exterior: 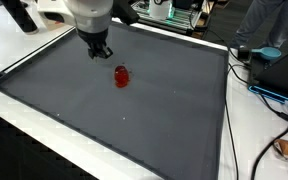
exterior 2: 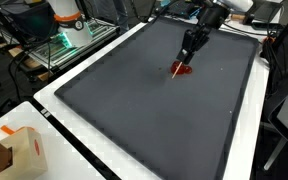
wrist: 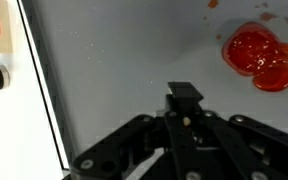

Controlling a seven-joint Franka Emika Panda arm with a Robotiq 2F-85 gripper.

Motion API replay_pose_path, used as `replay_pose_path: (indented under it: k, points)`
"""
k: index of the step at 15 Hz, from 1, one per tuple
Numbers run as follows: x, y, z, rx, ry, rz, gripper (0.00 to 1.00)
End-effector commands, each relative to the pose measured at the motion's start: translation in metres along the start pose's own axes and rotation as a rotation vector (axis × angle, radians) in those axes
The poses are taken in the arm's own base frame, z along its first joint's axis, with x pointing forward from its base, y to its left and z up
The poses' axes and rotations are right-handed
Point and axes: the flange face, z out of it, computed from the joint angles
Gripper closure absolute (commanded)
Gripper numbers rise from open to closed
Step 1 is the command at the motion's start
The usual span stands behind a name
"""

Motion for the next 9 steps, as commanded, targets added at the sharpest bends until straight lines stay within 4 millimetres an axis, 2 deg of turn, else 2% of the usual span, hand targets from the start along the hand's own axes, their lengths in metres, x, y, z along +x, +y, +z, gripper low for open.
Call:
replay_pose_path:
  k: [1,9]
  points:
    - [-0.007,0.015,-0.013,0.117,0.0,-0.062,0.97]
    - [-0.014,0.039,-0.046,0.328,0.029,-0.204,0.97]
